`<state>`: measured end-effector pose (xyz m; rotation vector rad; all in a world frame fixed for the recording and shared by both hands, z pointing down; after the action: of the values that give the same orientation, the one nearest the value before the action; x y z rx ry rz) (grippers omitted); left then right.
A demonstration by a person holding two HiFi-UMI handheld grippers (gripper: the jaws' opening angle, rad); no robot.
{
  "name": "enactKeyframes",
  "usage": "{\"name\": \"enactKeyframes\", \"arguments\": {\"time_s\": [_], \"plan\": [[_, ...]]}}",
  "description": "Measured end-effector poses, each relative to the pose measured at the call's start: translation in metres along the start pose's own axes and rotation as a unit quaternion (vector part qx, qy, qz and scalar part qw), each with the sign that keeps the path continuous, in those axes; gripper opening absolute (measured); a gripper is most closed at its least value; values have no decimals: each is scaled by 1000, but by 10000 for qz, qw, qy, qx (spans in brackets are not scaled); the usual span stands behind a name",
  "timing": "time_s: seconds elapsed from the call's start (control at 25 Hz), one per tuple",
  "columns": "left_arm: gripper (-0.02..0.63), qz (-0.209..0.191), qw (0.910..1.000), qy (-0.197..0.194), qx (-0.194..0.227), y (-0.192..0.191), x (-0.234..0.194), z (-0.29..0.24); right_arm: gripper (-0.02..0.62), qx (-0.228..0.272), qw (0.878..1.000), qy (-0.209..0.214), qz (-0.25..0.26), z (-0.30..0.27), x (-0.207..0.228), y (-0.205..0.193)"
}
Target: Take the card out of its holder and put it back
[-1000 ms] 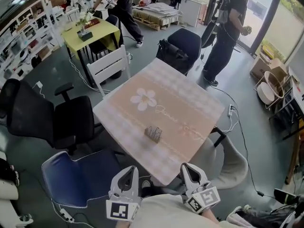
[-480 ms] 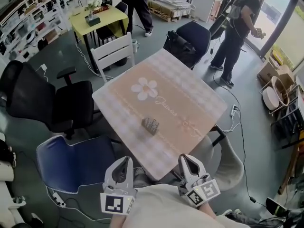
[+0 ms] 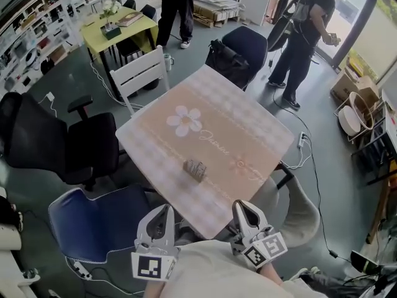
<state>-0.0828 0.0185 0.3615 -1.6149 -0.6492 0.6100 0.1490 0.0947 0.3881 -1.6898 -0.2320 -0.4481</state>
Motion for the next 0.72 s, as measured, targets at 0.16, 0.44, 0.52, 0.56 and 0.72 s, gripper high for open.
{"name": "enactKeyframes", "arguments": {"time_s": [0.16, 0.44, 0.52, 0.56, 0.72], "plan": [[-2, -21, 10000, -61, 6, 4, -15, -6, 2, 50, 9998, 77, 179, -13, -11, 4], [-2, 13, 9998, -171, 33, 5, -27, -15, 2, 128, 9995, -64, 264, -24, -13, 9], [-2, 24, 9998, -191, 53, 4, -28, -17, 2, 156, 9994, -105, 284, -24, -12, 10], [-2, 40, 9998, -189, 57, 3, -28, -16, 2, 165, 9994, -126, 284, -24, -11, 10], [-2, 94, 9998, -157, 7, 0, -28, -12, 2, 151, 9993, -138, 316, -24, -11, 12]]}}
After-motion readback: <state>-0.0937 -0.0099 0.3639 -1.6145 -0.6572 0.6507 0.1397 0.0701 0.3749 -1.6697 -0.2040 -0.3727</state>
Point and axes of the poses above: the fingertips, and each gripper's own axes: z backward along the fingers, x to its right, y out of its top, the point moved 7 cm from there along z, backward along the fingers, and after that the axes turned 3 degrees about -z, right-handed, at the moved point
